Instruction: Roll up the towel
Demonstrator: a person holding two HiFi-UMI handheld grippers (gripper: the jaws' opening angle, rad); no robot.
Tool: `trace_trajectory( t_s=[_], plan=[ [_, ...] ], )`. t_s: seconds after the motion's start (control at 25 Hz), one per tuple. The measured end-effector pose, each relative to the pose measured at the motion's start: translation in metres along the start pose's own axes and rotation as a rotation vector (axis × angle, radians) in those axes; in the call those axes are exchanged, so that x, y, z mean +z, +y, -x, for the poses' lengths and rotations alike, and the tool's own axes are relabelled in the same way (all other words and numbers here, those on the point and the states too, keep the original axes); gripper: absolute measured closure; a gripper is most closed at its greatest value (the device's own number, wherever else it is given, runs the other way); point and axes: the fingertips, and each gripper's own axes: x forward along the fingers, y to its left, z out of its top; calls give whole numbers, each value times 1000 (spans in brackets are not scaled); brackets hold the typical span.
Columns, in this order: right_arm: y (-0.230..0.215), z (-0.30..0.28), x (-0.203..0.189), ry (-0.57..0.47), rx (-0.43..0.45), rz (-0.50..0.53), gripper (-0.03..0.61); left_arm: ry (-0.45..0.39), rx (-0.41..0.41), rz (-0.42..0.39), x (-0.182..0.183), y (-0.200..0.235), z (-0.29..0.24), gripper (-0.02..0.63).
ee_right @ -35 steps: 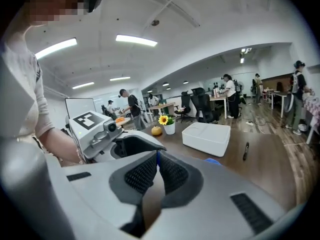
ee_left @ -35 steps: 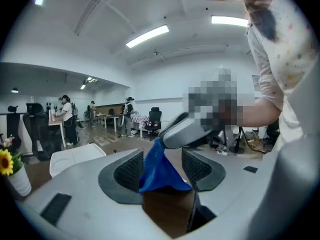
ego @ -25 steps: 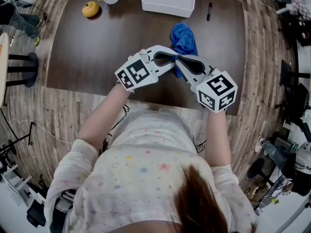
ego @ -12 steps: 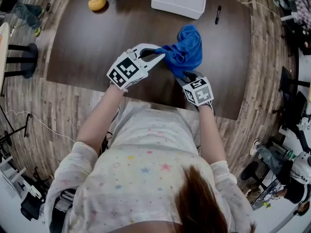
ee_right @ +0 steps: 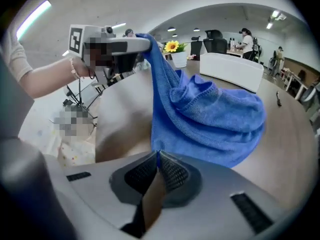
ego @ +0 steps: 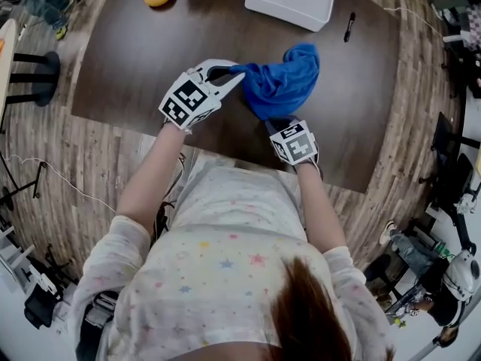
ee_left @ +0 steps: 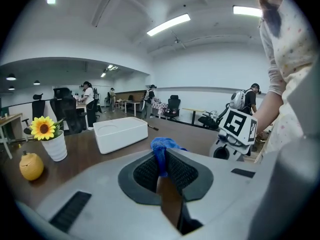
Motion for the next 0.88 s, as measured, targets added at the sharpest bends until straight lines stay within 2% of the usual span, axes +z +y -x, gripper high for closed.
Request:
trace_trajectory(
  t_s=[0.4, 0.56, 0.68, 0.76, 0.84, 0.88],
  plan=[
    [99, -24, 79, -72, 399, 29, 564, 95, 129, 62, -43, 87, 13, 584],
    [132, -38, 122, -165, 514, -13, 564, 127, 181, 88, -57, 123, 23, 584],
    [137, -46, 142, -236, 486, 21, 550, 136, 229, 117, -73, 150, 34, 583],
    [122, -45, 148, -261, 432, 49, 490, 130, 259, 141, -83, 163, 39, 583],
    [94, -33, 150, -294, 385, 20, 471, 132, 297, 172, -94, 169, 43, 571],
    [75, -24, 151, -313, 363, -21, 468, 135, 321, 190, -101, 171, 46, 532]
  ],
)
